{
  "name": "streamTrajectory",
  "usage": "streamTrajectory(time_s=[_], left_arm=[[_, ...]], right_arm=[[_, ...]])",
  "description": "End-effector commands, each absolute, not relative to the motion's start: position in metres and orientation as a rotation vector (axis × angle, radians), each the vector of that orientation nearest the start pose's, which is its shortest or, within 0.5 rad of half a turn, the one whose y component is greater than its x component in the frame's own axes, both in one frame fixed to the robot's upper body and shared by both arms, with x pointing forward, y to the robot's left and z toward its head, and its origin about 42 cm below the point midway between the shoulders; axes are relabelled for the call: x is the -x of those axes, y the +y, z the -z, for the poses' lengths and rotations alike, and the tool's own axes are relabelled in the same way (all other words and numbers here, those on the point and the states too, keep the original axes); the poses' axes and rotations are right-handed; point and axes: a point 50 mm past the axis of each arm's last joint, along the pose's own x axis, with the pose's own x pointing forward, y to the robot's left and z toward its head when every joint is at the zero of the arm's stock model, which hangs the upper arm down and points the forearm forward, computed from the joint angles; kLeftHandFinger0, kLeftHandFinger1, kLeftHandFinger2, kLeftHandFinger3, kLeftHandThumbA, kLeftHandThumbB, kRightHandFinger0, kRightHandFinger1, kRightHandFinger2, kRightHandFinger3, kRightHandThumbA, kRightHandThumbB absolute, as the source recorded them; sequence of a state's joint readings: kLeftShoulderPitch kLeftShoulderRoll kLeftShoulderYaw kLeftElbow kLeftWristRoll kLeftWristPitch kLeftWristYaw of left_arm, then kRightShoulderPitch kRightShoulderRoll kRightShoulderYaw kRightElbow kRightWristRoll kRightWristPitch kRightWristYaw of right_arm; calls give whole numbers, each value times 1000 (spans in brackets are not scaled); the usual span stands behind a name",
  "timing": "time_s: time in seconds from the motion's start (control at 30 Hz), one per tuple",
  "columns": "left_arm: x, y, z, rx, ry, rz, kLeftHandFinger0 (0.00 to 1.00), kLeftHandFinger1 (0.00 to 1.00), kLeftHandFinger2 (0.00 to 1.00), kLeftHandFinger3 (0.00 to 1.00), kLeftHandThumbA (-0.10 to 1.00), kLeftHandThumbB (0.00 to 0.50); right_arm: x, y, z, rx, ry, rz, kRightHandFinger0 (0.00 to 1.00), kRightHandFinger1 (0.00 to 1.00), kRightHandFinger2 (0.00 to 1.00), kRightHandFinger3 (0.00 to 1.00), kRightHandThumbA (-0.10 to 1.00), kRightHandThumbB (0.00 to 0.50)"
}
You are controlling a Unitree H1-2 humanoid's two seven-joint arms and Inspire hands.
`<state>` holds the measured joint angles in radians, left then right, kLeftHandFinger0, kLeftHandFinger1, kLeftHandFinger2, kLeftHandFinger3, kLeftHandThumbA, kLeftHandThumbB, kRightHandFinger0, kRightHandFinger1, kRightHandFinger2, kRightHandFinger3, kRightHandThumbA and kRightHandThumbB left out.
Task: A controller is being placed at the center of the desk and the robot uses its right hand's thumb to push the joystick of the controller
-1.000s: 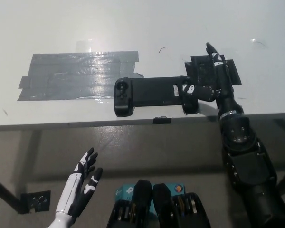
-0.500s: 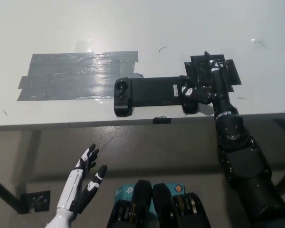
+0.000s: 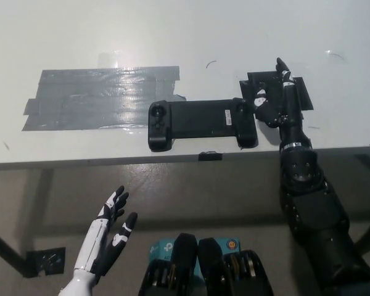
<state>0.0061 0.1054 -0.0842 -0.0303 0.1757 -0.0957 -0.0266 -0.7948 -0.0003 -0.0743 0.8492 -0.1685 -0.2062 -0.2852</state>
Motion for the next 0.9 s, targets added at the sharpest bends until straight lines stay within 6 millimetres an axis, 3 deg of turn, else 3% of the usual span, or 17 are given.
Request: streamTrajectory(time_s=[0.0, 0.13, 0.17, 0.2, 0.33, 0.43, 0.53, 0.67, 0.77, 0.87], left_arm=[[-286, 217, -122, -289, -181, 126, 1000, 1000, 1000, 1000, 851, 0], [-285, 218, -121, -289, -176, 123, 1000, 1000, 1000, 1000, 848, 0], [-285, 218, -121, -292, -174, 125, 1000, 1000, 1000, 1000, 858, 0], [-285, 219, -121, -291, -179, 121, 1000, 1000, 1000, 1000, 850, 0], [-287, 219, -123, -291, -183, 123, 1000, 1000, 1000, 1000, 847, 0], [-288, 218, -122, -292, -184, 110, 1000, 1000, 1000, 1000, 856, 12], [-284, 219, -119, -277, -175, 109, 1000, 1000, 1000, 1000, 850, 0], [-277, 220, -115, -256, -155, 101, 1000, 1000, 1000, 1000, 819, 0], [-277, 220, -115, -259, -157, 100, 1000, 1000, 1000, 1000, 831, 0], [-278, 224, -116, -282, -148, 93, 1000, 1000, 1000, 1000, 837, 0]], right_arm=[[-518, -153, -224, 102, -296, 157, 1000, 1000, 1000, 1000, -100, 0], [-516, -153, -225, 67, -312, 151, 1000, 1000, 1000, 1000, -100, 0], [-516, -152, -227, 52, -317, 142, 1000, 1000, 1000, 1000, -15, 0], [-514, -151, -231, 43, -318, 130, 1000, 1000, 1000, 1000, 363, 65], [-503, -147, -252, 44, -402, 90, 1000, 1000, 1000, 1000, 657, 100], [-477, -143, -271, 34, -493, 47, 1000, 1000, 1000, 1000, 718, 120], [-446, -137, -270, 55, -561, -8, 1000, 1000, 1000, 1000, 793, 146], [-388, -133, -245, 72, -559, -97, 1000, 1000, 1000, 1000, 753, 154], [-358, -135, -224, 108, -543, -133, 1000, 1000, 1000, 1000, 751, 160], [-341, -135, -206, 143, -507, -160, 1000, 1000, 1000, 1000, 806, 184]])
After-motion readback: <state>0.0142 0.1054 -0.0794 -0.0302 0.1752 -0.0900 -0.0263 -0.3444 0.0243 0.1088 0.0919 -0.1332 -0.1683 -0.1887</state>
